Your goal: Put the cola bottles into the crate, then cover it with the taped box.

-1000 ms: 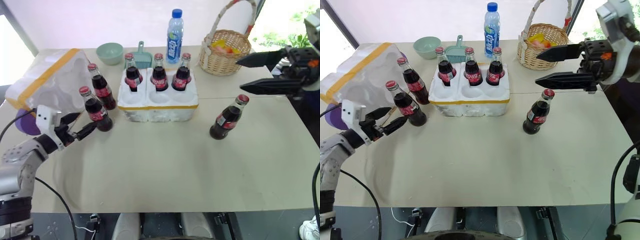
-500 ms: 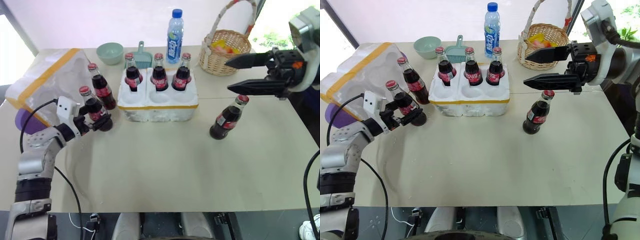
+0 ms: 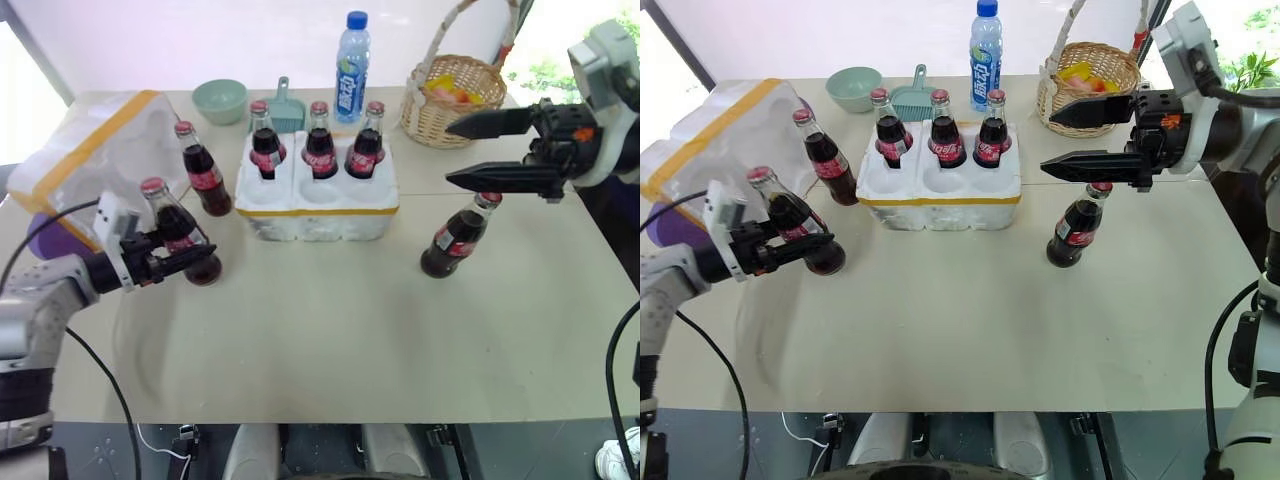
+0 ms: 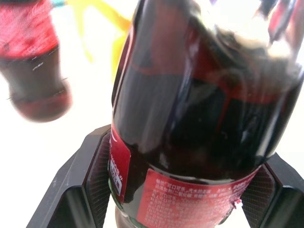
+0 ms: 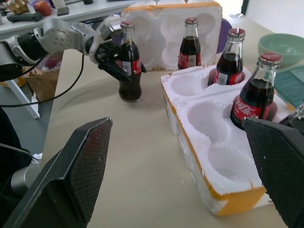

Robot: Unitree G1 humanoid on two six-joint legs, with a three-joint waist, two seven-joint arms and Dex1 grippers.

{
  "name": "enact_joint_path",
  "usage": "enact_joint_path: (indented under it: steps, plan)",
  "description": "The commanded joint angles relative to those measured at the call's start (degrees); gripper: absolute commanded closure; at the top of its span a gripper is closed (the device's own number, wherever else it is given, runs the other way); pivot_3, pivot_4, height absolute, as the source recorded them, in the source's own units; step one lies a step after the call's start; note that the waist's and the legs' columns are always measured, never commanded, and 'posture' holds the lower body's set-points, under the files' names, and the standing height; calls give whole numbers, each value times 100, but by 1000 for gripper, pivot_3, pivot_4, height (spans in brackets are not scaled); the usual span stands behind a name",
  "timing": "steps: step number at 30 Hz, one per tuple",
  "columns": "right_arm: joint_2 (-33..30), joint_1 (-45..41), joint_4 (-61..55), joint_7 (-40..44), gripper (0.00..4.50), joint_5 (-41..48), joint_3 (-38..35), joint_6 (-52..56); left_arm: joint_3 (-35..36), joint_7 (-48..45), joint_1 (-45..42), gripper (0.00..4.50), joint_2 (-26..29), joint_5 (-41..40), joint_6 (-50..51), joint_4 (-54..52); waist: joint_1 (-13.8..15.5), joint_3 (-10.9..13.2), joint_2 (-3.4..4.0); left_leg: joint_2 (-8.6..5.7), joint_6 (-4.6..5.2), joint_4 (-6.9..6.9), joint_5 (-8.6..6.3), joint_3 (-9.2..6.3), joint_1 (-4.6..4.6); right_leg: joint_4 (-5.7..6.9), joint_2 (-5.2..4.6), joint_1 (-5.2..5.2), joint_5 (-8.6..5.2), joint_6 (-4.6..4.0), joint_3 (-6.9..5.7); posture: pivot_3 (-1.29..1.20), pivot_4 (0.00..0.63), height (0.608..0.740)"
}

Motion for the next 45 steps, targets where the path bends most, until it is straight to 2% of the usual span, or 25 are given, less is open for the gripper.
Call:
enact_joint_path:
  steps: [1,3,6,11,14,18,28,34,38,40,41,42,45]
  plan:
    - [-124,-32,-173,-131,0,-64,-141,-131,128,102,-950,1648,-108,-859,481,-399,56,3,-1,-2,0,9,0,2,0,0,-1,4,2,3,1,0,150,740]
    - [-127,-21,-197,-185,0,-82,-130,-135,-129,339,-1602,1648,-439,-890,546,-271,121,5,-4,-8,-1,27,1,2,3,-2,2,19,13,10,1,0,150,740]
    - [-173,93,-307,-225,0,-96,-144,-173,-888,1122,-3014,1648,-1511,40,-61,551,235,9,-11,-17,-1,54,2,-9,22,-9,5,62,21,21,-4,0,150,740]
    - [-151,210,-434,-410,0,-65,-185,-180,-1338,1368,-4184,1648,-2603,827,-911,2023,126,18,-27,-24,4,82,-1,11,13,-18,6,61,40,53,17,0,150,740]
    - [-137,304,-520,-527,0,-67,-189,-203,-1607,1300,-4546,1648,-2931,1316,-1363,2735,71,19,-26,-23,8,81,-3,8,-17,-14,9,25,40,53,18,0,150,740]
    - [-128,369,-592,-692,0,-19,-231,-164,-1920,1023,-4668,1648,-3001,1842,-1790,3241,62,22,-20,-21,6,82,-1,9,-73,7,14,-46,41,52,23,0,150,740]
    - [-47,526,-443,-1050,0,-160,-178,-316,-2265,578,-4533,1648,-2904,2419,-1776,3097,112,22,-21,-24,6,98,-1,14,-87,7,7,-48,45,59,24,0,150,740]
    - [81,500,-375,-1125,0,-316,-52,-448,-2703,949,-4478,1648,-3270,3123,-2006,3614,116,22,-20,-24,6,100,0,13,-85,9,8,-46,45,59,24,0,150,740]
    - [135,467,-335,-1120,0,-382,-10,-502,-2719,1298,-4458,1648,-3392,3426,-2005,4015,116,21,-18,-24,6,103,0,12,-84,10,8,-45,46,59,24,0,150,740]
    - [161,454,-317,-1105,0,-418,3,-526,-2647,1345,-4404,615,-3397,3402,-1919,3957,115,21,-18,-24,6,103,0,11,-75,12,8,-35,46,59,24,0,150,740]
    - [171,451,-312,-1098,0,-427,6,-535,-2616,1329,-4352,252,-3383,3369,-1879,3856,114,21,-18,-24,6,105,0,10,-73,14,9,-33,49,58,24,0,150,740]
    - [182,451,-310,-1090,0,-434,7,-545,-2575,1312,-4287,27,-3358,3315,-1816,3707,112,21,-18,-24,6,105,0,10,-71,14,9,-31,54,58,24,0,150,740]
    - [210,455,-306,-1074,0,-443,0,-566,-2230,1219,-3998,27,-3274,2937,-1750,2929,79,20,-17,-23,5,106,1,11,-70,14,9,-30,60,60,25,0,150,740]
